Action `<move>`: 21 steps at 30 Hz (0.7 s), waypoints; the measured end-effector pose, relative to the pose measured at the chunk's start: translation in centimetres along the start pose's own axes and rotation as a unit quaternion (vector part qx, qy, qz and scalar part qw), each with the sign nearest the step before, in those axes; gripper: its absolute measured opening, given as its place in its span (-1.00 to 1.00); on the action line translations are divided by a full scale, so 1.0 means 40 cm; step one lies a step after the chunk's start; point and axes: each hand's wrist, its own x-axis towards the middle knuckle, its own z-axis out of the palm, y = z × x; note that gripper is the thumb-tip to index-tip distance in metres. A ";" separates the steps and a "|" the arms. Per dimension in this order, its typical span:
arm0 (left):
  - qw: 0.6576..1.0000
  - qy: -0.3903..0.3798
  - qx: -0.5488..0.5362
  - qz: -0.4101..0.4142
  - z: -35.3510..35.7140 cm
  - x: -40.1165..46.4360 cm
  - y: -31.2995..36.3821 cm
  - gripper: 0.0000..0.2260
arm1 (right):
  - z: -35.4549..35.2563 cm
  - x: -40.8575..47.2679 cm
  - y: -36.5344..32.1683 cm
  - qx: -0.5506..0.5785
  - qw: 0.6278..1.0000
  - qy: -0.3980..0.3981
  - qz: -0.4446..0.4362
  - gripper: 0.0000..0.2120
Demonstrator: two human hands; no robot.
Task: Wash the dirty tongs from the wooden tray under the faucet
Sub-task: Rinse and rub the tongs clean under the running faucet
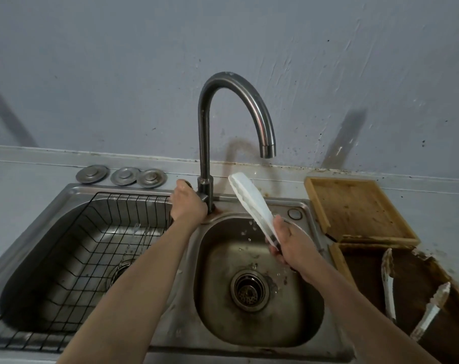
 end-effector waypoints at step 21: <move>0.999 -0.013 0.047 -0.007 0.001 -0.021 0.011 -0.54 | 0.058 0.042 0.153 -0.563 0.817 -0.121 0.014 -0.74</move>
